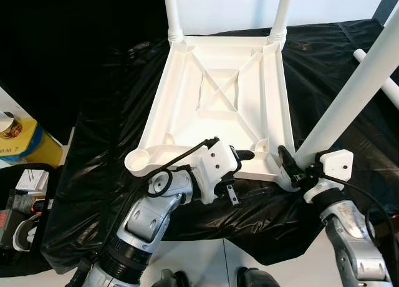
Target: Building children table
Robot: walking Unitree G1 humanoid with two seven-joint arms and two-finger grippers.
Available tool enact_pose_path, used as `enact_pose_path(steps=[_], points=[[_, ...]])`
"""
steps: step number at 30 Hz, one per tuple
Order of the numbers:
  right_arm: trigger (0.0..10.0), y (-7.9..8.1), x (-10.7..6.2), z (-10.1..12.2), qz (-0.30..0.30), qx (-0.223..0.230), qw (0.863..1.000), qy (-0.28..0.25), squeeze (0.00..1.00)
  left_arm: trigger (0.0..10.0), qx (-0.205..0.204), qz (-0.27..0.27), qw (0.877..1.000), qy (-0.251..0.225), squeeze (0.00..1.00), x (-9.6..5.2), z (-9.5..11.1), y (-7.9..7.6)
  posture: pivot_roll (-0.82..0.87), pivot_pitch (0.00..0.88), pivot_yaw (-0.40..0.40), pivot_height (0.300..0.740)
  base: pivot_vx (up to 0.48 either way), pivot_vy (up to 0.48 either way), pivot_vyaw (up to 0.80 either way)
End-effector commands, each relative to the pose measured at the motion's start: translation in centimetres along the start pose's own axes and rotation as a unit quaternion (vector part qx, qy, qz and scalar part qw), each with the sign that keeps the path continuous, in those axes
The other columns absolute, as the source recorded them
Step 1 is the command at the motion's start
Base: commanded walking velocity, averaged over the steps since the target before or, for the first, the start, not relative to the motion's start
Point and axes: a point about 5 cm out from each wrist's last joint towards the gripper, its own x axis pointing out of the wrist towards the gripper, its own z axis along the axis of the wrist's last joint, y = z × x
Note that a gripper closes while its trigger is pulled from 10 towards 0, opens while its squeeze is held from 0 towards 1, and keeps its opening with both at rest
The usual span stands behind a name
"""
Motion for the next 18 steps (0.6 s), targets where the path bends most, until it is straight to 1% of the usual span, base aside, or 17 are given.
enact_pose_path(steps=[1,2,3,4,6,7,8,11,15,18], points=[[10.0,0.2,-0.5,-1.9,-0.031,0.008,0.998,0.054,0.00,10.0,0.007,0.034,0.999,0.008,0.00,0.1,-0.4,0.4,-0.18,0.087,0.046,0.740,0.000,0.000,0.00],[10.0,0.4,-0.4,-2.0,-0.044,0.010,0.997,0.056,0.00,10.0,0.008,0.035,0.999,0.008,0.00,0.1,-0.5,0.4,-0.18,0.086,0.044,0.740,0.000,0.000,0.00],[10.0,0.4,-0.4,-2.0,-0.044,0.010,0.997,0.056,0.00,10.0,0.008,0.035,0.999,0.008,0.00,0.1,-0.5,0.4,-0.18,0.086,0.044,0.740,0.000,0.000,0.00],[10.0,0.6,-0.4,-2.0,-0.055,0.018,0.997,0.057,0.00,10.0,0.007,0.037,0.999,0.008,0.00,0.1,-0.6,0.5,-0.18,0.082,0.042,0.740,0.000,0.000,0.00],[10.0,1.4,-0.7,-2.3,-0.112,0.038,0.991,0.061,0.00,10.0,0.005,0.042,0.999,0.010,0.00,0.2,-0.9,0.4,-0.18,0.072,0.040,0.740,0.000,0.000,0.00],[10.0,1.4,-0.7,-2.3,-0.112,0.038,0.991,0.061,0.00,10.0,0.005,0.042,0.999,0.010,0.00,0.2,-0.9,0.4,-0.18,0.072,0.040,0.740,0.000,0.000,0.00],[10.0,1.9,-0.8,-2.4,-0.139,0.043,0.987,0.064,0.00,10.0,0.006,0.045,0.999,0.009,0.00,0.2,-1.0,0.3,-0.18,0.066,0.039,0.740,0.000,0.000,0.00],[10.0,2.4,-0.9,-2.7,-0.184,0.045,0.979,0.070,0.00,10.0,0.015,0.052,0.999,0.007,0.00,0.3,-1.1,0.1,-0.18,0.053,0.040,0.740,0.000,0.000,0.00],[10.0,2.5,-0.7,-2.4,-0.198,0.049,0.977,0.063,0.00,10.0,0.014,0.056,0.998,0.002,0.00,0.5,-1.0,0.2,-0.18,0.043,0.051,0.740,0.000,0.000,0.00],[10.0,2.2,-0.4,-2.2,-0.207,0.044,0.976,0.055,0.00,10.0,0.022,0.061,0.998,0.002,0.00,0.6,-0.9,0.7,-0.19,0.036,0.056,0.740,0.000,0.000,0.00]])
